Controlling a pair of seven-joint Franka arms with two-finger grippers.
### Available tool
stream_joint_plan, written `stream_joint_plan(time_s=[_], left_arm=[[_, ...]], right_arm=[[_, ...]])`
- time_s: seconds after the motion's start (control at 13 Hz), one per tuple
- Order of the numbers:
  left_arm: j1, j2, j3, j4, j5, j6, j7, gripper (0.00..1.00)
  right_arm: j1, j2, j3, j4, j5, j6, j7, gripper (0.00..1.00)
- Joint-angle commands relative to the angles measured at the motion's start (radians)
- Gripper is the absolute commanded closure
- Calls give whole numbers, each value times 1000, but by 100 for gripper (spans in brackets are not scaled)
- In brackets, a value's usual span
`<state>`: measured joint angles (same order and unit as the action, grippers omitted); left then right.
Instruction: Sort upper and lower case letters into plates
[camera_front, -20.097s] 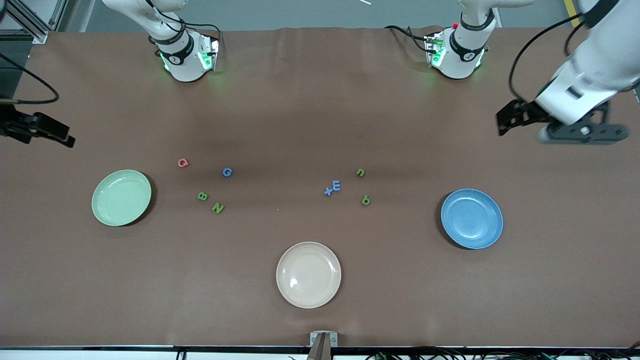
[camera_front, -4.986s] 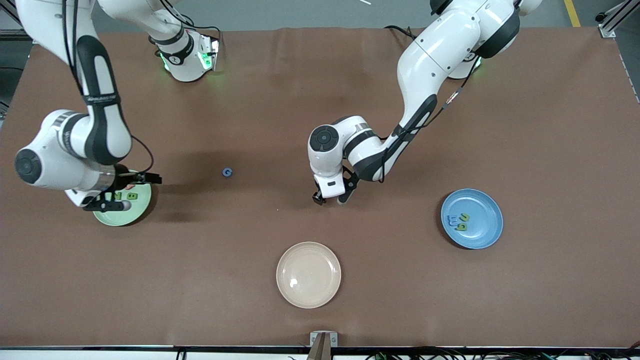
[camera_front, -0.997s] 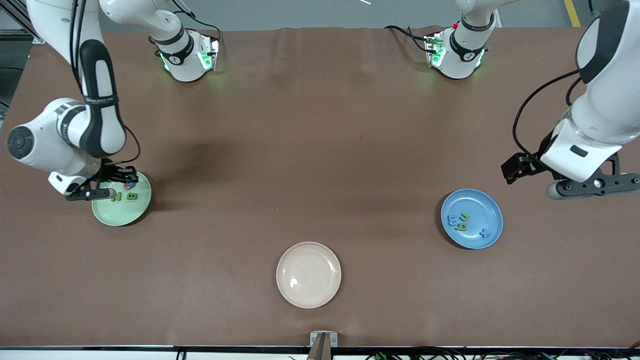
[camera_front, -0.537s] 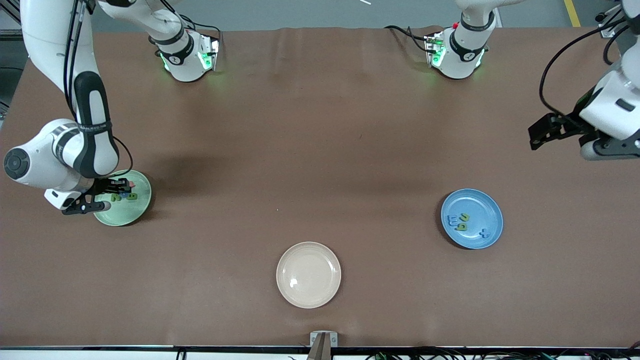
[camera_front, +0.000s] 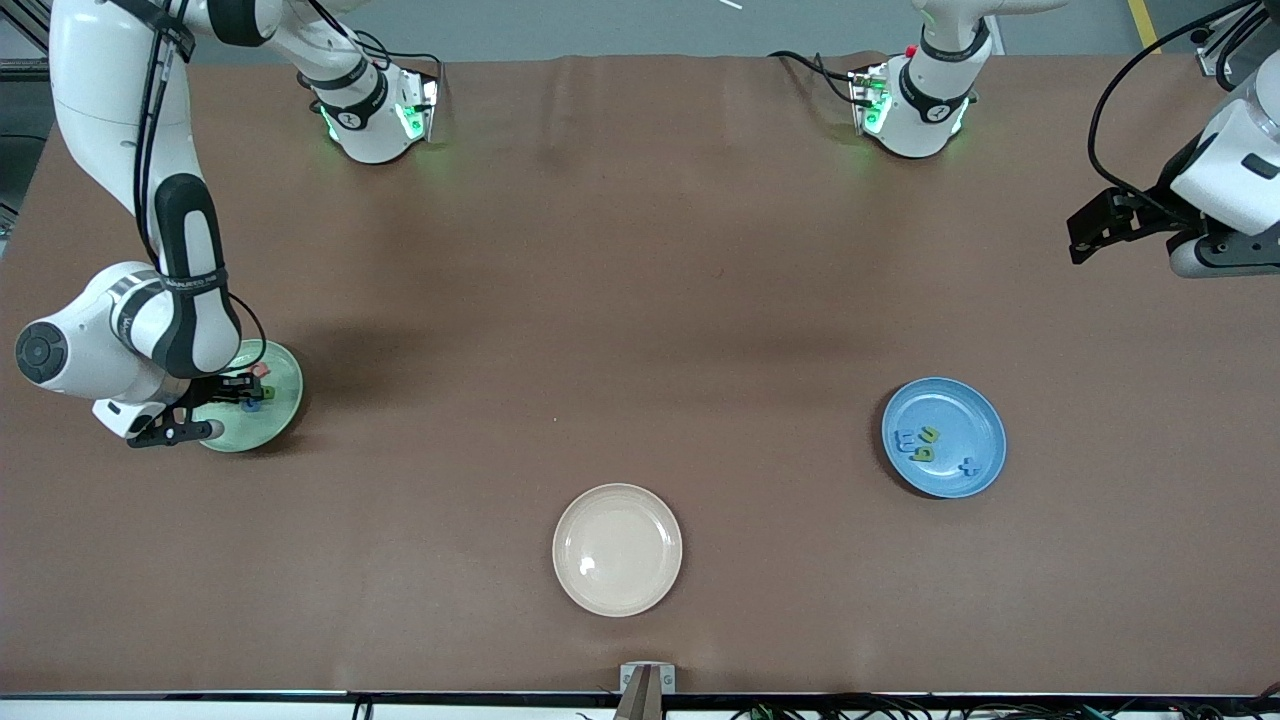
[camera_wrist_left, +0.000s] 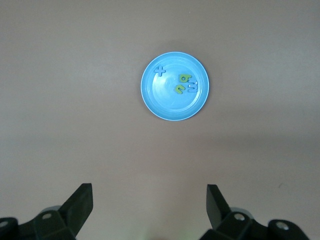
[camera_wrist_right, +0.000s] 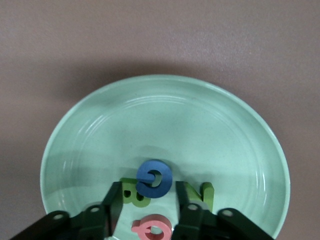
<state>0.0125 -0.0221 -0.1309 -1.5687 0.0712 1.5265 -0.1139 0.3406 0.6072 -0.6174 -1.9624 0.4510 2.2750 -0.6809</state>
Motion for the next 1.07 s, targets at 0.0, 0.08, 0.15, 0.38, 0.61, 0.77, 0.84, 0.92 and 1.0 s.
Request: stream_joint_plan(time_s=[0.0, 0.08, 0.15, 0.38, 0.61, 0.77, 0.84, 0.92, 1.0], left_arm=[[-14, -32, 30, -28, -28, -5, 16, 0], [-14, -32, 34, -28, -37, -5, 17, 0], [-14, -35, 36, -30, -37, -5, 17, 0], [-13, -44, 36, -34, -37, -2, 23, 0], [-6, -29, 31, -30, -37, 10, 23, 0], [-5, -25, 31, -31, -39, 23, 23, 0], [-8, -24, 30, -33, -39, 23, 23, 0], [-6, -28, 28, -33, -39, 18, 23, 0], [-5, -30, 28, -31, -39, 18, 30, 0]], right_arm=[[-2, -4, 5, 28, 23, -17, -8, 1], [-2, -4, 5, 40, 23, -17, -8, 1], [1, -6, 4, 59, 23, -35, -3, 1], [15, -23, 2, 144, -35, -193, 180, 1], [-35, -134, 120, 135, -214, -216, 415, 2], [-90, -190, 206, 129, -291, -256, 528, 2], [-153, -223, 290, 129, -339, -281, 585, 3], [-231, -256, 385, 128, -386, -299, 636, 3], [-314, -291, 495, 126, -418, -320, 677, 3]])
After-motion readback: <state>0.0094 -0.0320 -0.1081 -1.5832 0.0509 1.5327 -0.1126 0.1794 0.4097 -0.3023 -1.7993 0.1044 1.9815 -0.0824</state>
